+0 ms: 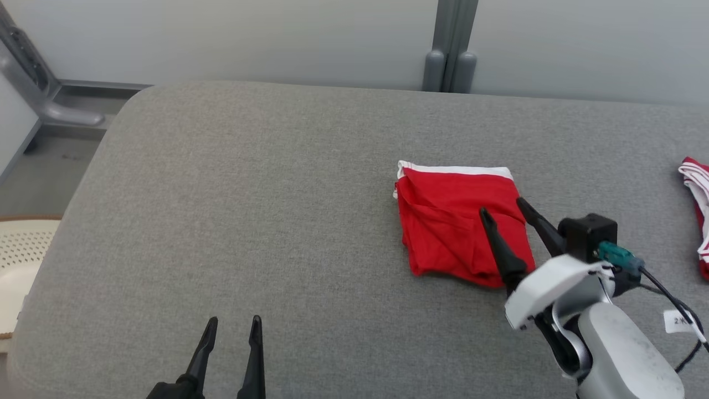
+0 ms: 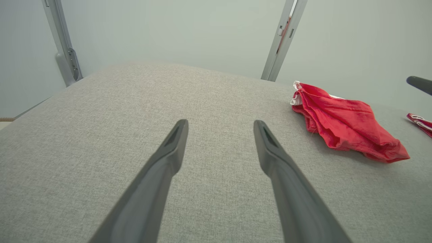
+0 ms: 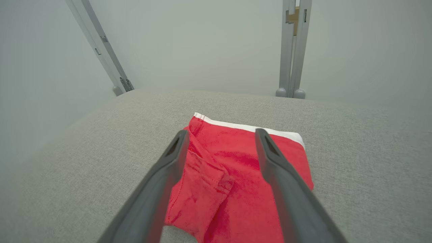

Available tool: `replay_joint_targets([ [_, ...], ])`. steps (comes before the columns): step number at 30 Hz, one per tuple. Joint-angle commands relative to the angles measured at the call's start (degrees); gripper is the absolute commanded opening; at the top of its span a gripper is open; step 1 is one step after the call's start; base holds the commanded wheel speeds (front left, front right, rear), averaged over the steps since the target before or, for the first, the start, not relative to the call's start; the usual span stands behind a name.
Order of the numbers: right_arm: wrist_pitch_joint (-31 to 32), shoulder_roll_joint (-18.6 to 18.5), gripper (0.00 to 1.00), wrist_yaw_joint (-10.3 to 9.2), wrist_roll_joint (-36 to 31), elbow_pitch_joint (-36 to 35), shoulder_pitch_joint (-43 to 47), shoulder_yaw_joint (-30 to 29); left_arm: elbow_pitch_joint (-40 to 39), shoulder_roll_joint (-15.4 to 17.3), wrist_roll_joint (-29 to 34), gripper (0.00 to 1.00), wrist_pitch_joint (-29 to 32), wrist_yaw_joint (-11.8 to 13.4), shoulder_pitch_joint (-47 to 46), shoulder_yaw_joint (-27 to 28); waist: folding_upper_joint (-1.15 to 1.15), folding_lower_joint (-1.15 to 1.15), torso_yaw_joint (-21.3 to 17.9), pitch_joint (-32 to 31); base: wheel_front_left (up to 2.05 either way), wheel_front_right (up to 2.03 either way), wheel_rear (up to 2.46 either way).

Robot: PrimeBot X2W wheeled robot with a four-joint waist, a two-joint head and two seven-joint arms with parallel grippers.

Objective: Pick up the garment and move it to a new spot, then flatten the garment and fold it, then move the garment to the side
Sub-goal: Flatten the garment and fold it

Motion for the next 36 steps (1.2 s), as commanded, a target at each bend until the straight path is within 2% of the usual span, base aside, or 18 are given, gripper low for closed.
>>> replay_joint_targets([
  [1,-2.1,-0.9,1.0,-0.04,-1.1,-1.0,2.7,-0.8,-0.2,0.1,0.6,1.0,-0.2,0.3,1.4,0.7,0.0,0.0,-4.0,-3.6,0.0,0.0,0.0],
  [8,-9.5,-3.7,1.0,-0.07,-5.6,-3.0,13.2,-9.6,-0.7,0.1,1.4,1.0,-0.2,0.2,2.4,3.4,0.0,0.0,-6.3,-5.6,0.0,0.0,0.0],
  [11,-10.2,-3.0,1.0,-0.06,-7.0,-2.8,16.6,-13.2,-0.8,0.1,1.6,1.0,-0.2,0.3,3.1,4.7,0.0,0.0,-6.8,-5.9,0.0,0.0,0.0],
  [18,-10.4,-1.7,1.0,-0.06,-8.4,-2.0,16.3,-14.9,-1.0,0.1,2.3,1.0,-0.2,-0.5,3.7,5.4,0.0,0.0,-6.1,-5.5,0.0,0.0,0.0],
  [19,-10.4,-1.5,0.83,-0.06,-8.4,-1.9,15.4,-14.4,-1.0,0.1,2.4,1.0,-0.2,-0.7,3.5,5.4,0.0,0.0,-5.8,-5.2,0.0,0.0,0.0],
  [20,-10.5,-1.5,0.4,-0.06,-8.3,-1.4,14.7,-13.9,-1.0,0.1,2.5,1.0,-0.2,-0.9,3.2,5.4,0.0,0.0,-5.4,-5.0,0.0,0.0,0.0],
  [21,-10.5,-1.4,0.01,-0.06,-8.3,-0.7,13.7,-13.6,-1.0,0.1,2.5,1.0,-0.2,-1.1,2.8,5.3,0.0,0.0,-5.0,-4.6,0.0,0.0,0.0],
  [26,-9.4,-0.3,0.0,-0.06,-10.2,6.1,6.1,-9.6,-0.6,0.1,2.9,1.0,-0.2,-2.1,1.3,4.5,0.0,0.0,-3.0,-2.1,0.0,0.0,0.0],
  [29,-8.9,1.6,0.0,-0.05,-11.8,12.1,1.0,-6.5,-0.4,0.1,2.9,1.0,-0.2,-2.5,0.3,4.2,0.0,0.0,-2.1,-0.3,0.0,0.0,0.0],
  [36,-9.7,5.0,0.0,-0.07,-14.9,27.0,-8.3,-4.7,0.2,0.1,2.4,1.0,-0.2,-2.9,-2.0,3.6,0.0,0.0,0.4,2.4,0.0,0.0,0.0],
])
